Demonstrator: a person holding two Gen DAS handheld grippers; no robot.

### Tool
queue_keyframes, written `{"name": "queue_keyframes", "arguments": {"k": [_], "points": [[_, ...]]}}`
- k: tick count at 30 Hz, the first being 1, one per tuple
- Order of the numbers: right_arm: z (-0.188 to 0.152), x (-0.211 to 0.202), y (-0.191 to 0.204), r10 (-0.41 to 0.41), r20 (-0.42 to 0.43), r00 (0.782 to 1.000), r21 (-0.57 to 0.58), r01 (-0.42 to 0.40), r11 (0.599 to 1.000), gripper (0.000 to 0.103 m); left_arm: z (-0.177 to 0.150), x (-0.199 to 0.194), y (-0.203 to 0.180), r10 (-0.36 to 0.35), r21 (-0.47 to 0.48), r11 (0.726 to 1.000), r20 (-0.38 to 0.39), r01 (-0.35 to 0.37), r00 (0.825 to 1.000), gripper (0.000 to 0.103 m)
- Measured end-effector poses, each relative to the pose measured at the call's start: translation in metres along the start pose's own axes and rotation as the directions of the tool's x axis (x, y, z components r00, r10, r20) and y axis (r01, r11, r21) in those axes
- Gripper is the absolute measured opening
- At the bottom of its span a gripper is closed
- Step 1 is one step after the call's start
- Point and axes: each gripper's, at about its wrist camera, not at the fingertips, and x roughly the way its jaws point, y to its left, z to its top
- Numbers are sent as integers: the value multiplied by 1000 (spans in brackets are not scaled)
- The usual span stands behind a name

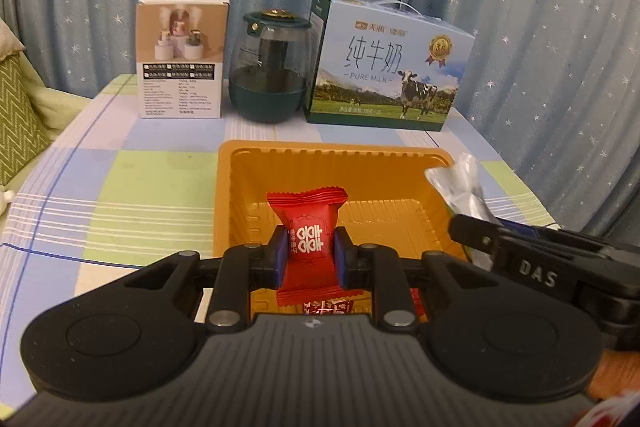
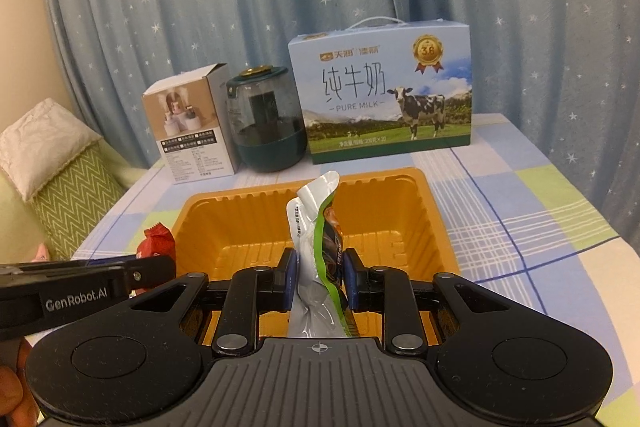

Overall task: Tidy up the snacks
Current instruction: 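Carry the pouch and red candy over the orange tray, release the candy with left tool, then lower the silver-green pouch into the tray and open the right tool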

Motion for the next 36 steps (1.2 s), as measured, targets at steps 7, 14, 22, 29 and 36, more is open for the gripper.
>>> {"name": "queue_keyframes", "arguments": {"k": [7, 14, 22, 29, 36], "points": [[1, 12, -2, 15, -9, 1000, 18, -15, 1000, 25, -1, 12, 4, -10, -2, 1000, 0, 10, 1000, 21], [1, 14, -5, 20, -17, 1000, 34, -19, 999, 25, -3, 13, 11, 17, -18, 1000, 2, -17, 1000, 37], [-1, 14, -4, 40, -18, 999, 46, -39, 998, 25, -2, 9, 15, 21, -26, 999, 6, -21, 1000, 39], [0, 16, -4, 49, -14, 999, 69, -48, 996, 25, -4, 9, 14, 20, -20, 1000, 1, -20, 1000, 39], [-1, 18, -7, 91, 11, 996, 106, -92, 990, 29, -6, 7, 19, 34, -25, 999, 0, -34, 999, 39]]}}
